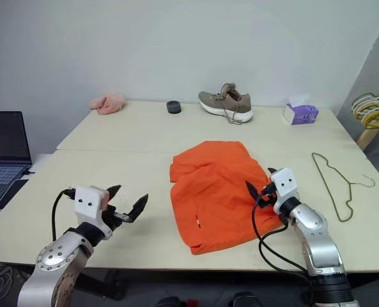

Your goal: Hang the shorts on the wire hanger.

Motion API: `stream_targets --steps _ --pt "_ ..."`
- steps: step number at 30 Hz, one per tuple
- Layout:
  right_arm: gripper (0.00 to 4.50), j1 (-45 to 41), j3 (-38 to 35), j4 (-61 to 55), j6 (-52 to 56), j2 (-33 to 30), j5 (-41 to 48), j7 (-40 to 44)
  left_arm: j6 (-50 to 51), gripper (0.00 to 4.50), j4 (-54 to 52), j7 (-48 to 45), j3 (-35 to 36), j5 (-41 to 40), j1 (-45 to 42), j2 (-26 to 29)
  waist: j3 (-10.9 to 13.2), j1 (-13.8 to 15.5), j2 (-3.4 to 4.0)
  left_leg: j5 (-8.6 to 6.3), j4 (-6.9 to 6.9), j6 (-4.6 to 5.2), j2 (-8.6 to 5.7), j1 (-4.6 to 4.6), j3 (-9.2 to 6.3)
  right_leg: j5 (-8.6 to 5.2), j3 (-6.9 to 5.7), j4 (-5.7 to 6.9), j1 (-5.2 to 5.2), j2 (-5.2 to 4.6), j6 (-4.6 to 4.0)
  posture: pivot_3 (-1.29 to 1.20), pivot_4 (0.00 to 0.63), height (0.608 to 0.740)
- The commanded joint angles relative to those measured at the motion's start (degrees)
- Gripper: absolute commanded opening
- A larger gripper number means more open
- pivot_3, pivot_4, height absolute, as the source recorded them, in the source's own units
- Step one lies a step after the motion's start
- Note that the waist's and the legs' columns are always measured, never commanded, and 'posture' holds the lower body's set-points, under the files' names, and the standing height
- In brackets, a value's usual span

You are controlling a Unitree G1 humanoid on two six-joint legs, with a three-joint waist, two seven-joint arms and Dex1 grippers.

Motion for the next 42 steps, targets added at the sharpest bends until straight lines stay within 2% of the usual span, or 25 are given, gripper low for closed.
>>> stream_targets --steps 1,6,10,13,16,20,28,35,42 --pt "4.46 -0.6 -0.4 -2.5 -1.7 -1.1 1.2 2.0 0.4 4.50 -4.0 -3.5 -2.2 -2.6 -0.3 1.8 0.0 -0.1 0.02 0.00 0.00 0.00 0.00 0.01 0.01 0.00 0.00 0.00 0.00 0.00 0.00 -0.08 0.000 0.740" --pt "4.46 1.6 0.1 -7.0 1.3 -4.3 6.3 9.9 5.0 4.50 -7.0 -10.0 -8.1 -5.5 -1.6 6.5 -0.1 -0.7 0.12 0.00 0.00 0.00 0.00 0.01 0.05 -0.03 0.01 -0.02 0.01 0.01 0.02 -0.11 0.000 0.740" --pt "4.46 5.0 2.6 -15.4 11.2 -14.0 14.8 23.1 13.3 4.50 -8.5 -19.0 -13.6 -12.5 -3.2 13.0 -0.1 -1.5 0.28 0.00 0.01 0.00 0.03 -0.01 0.04 -0.11 0.01 -0.04 0.01 0.00 0.11 -0.14 0.000 0.740" --pt "4.46 7.2 3.8 -20.6 15.3 -22.4 17.7 30.3 14.5 4.50 -6.9 -26.2 -18.1 -12.4 -4.2 19.2 -0.2 -2.6 0.39 0.00 -0.02 0.00 0.04 0.05 0.02 -0.18 0.01 -0.04 0.02 0.01 0.12 -0.16 0.000 0.740" --pt "4.46 7.8 3.9 -22.0 15.5 -26.4 17.6 32.6 11.8 4.50 -3.7 -29.4 -22.8 -8.3 -7.0 22.0 -0.2 -3.5 0.39 0.00 -0.02 0.00 0.02 0.27 0.00 -0.28 -0.02 -0.01 0.14 0.08 -0.12 -0.18 0.000 0.740" --pt "4.46 7.6 3.3 -22.4 15.1 -26.8 17.3 31.9 6.0 4.50 3.1 -30.2 -29.0 -0.4 -12.5 21.6 -0.2 -4.9 0.37 0.00 0.00 0.00 0.02 0.57 -0.06 -0.44 -0.01 -0.04 0.20 0.10 -0.41 -0.19 0.000 0.740" --pt "4.46 9.2 3.5 -23.4 13.4 -26.5 15.5 30.7 0.3 4.50 10.2 -30.2 -34.2 6.8 -16.6 18.5 -0.2 -6.3 0.34 -0.02 -0.04 -0.01 0.03 0.34 -0.08 -0.26 0.02 -0.13 0.37 0.09 -0.01 -0.22 0.000 0.740" --pt "4.50 7.3 4.4 -18.3 6.5 -27.3 8.0 29.8 -5.3 2.32 13.5 -28.2 -31.9 9.9 -16.8 17.5 -0.2 -6.5 0.36 -0.02 -0.03 -0.01 0.06 0.44 -0.20 -0.29 0.01 -0.09 0.45 0.11 -0.05 -0.21 0.000 0.740" --pt "4.50 -0.6 7.3 -1.8 -11.7 -29.5 -6.7 28.1 -8.2 0.12 13.1 -27.0 -24.2 8.4 -15.6 19.5 -0.2 -7.3 0.34 -0.02 0.01 -0.01 0.06 0.48 -0.09 -0.22 0.01 -0.09 0.46 0.04 0.04 -0.20 0.000 0.740"
